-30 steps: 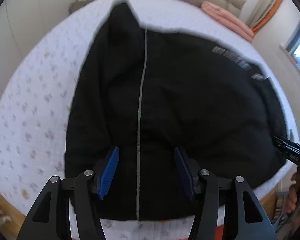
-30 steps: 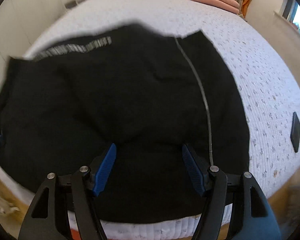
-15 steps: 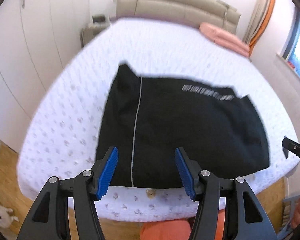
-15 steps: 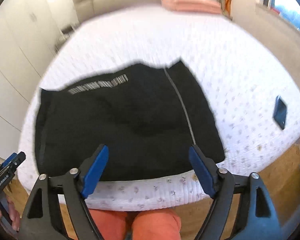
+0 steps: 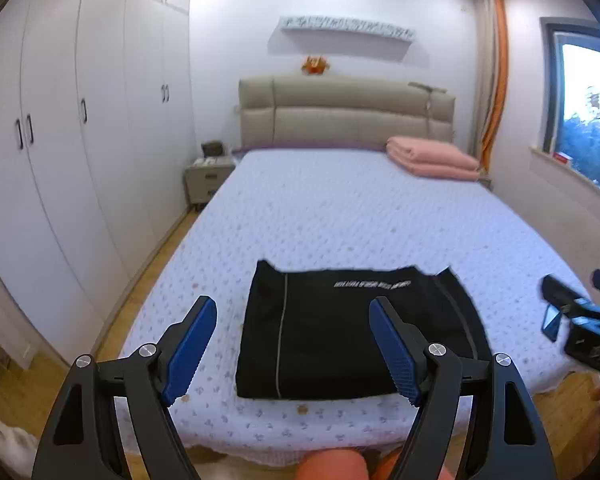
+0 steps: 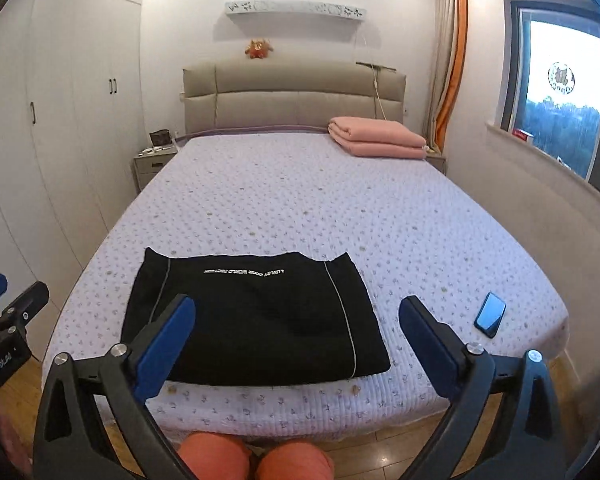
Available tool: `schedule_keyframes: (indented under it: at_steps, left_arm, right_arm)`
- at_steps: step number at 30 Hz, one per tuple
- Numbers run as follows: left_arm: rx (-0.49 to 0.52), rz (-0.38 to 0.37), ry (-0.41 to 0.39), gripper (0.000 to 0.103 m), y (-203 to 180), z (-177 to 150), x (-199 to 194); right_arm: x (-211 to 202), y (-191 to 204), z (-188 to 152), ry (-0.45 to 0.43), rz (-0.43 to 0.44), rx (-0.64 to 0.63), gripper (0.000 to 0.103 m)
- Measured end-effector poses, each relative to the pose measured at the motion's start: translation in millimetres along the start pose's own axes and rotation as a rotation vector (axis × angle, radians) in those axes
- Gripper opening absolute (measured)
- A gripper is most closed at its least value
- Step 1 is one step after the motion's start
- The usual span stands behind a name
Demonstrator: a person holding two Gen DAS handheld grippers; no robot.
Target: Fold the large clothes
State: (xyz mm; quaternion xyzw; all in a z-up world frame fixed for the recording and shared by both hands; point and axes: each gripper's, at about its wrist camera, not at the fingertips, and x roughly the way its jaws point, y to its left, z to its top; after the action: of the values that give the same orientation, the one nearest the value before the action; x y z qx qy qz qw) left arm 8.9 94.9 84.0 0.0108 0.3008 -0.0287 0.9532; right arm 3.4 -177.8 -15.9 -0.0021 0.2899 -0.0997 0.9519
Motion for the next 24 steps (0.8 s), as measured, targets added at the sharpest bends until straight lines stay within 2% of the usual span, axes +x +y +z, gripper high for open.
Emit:
schedule_keyframes:
  at_steps: [5, 11, 17, 24]
  left_arm:
    - [0.024, -0.014, -0.033, 0.080, -10.4, 3.1, -27.2]
    - [0.034, -0.011, -0.021, 0.080, -19.4, 1.2, -28.6]
    - [0.024, -0.006, 0.051, 0.080, -27.7, -6.3, -2.9]
    - [0.053, 0.014, 0.132, 0.080, -41.3, -18.5, 21.7]
  right_arm:
    - [-21.9, 5.1, 1.4, -0.015, -0.015, 0.013, 0.103]
    - [-27.2, 5.7, -3.4, -0.005, -0.021, 0.029, 0.103]
    - [-9.9, 3.7, -10.2, 0.023, -0.021, 0.031, 0.103]
    - [23.1, -4.7, -22.2, 0.100, 0.004, 0.064, 0.103]
